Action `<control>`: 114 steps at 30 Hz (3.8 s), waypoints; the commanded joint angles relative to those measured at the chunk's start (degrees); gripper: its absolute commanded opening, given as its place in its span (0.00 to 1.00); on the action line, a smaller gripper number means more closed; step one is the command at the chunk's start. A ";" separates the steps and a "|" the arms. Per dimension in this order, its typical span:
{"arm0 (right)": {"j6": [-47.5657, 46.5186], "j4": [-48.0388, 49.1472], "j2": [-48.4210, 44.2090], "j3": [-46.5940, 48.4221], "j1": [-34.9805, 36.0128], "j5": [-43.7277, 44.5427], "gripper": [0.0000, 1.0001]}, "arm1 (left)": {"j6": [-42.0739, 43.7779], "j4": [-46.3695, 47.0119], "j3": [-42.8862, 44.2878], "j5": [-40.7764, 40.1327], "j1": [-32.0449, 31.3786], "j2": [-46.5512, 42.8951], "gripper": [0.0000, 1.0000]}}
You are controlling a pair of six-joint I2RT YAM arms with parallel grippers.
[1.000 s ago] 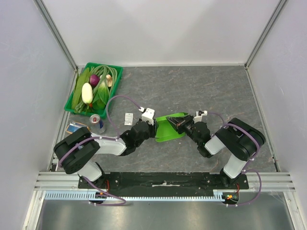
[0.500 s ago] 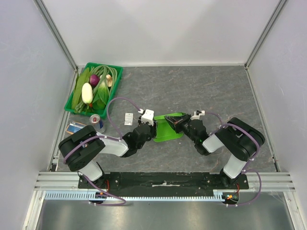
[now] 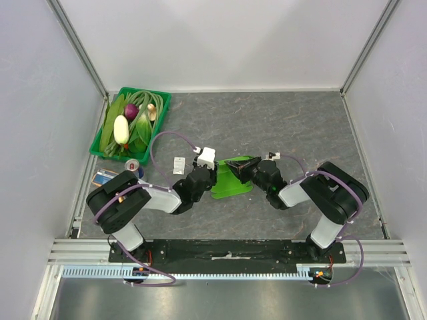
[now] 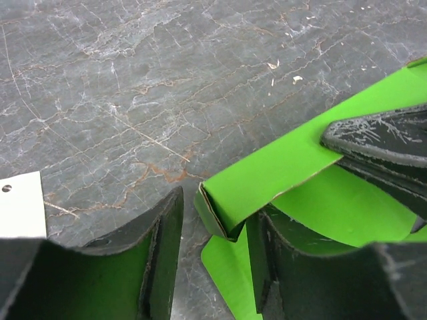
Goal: Fold the paper box
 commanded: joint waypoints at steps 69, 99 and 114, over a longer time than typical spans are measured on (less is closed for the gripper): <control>3.36 -0.76 -0.72 -1.50 0.32 1.65 0.00 | 4.35 0.18 2.00 11.03 5.08 -2.27 0.30; 3.97 1.96 -3.01 -3.44 8.32 10.79 0.00 | -9.61 -27.75 22.92 -31.32 -4.15 21.11 0.02; -4.28 -4.03 -8.79 -6.25 4.02 8.15 0.34 | -3.46 -8.89 9.05 -14.19 -4.15 9.17 0.09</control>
